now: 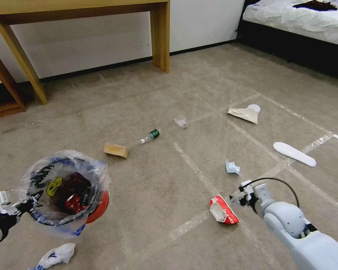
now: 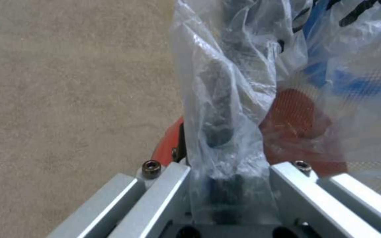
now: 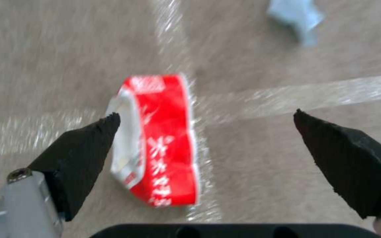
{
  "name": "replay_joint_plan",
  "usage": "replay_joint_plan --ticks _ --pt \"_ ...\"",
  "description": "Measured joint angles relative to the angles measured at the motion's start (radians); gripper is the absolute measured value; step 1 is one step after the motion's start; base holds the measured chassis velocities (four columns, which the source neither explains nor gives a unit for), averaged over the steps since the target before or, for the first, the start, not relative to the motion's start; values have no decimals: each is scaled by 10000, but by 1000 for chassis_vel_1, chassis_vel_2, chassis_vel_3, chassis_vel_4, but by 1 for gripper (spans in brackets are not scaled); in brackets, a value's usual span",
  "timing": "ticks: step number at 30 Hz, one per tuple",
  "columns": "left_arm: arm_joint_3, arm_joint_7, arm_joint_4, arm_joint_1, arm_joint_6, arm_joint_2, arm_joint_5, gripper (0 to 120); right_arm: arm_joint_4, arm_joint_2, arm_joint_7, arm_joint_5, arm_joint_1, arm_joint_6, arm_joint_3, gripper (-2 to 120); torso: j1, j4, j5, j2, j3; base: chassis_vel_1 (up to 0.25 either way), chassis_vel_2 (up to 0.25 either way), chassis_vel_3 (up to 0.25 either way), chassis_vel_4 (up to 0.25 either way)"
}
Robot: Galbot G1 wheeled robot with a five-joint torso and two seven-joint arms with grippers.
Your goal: Pick up the trash bin and place the garbage on the floor into it.
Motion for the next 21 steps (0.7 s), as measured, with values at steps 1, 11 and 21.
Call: replay_joint_plan --ticks 1,11,21 --pt "0 0 0 0 0 0 0 1 0 0 0 0 0 0 0 100 0 0 0 0 0 0 0 0 0" --pt "228 17 372 -167 -12 143 94 1 -2604 964 -388 -1357 250 821 -418 100 0 -3 -3 0 0 0 0 0 0" --pt "255 35 442 -209 -22 158 140 1 -1963 1039 -256 -1052 188 765 -292 100 0 -1 0 0 0 0 0 0 0"
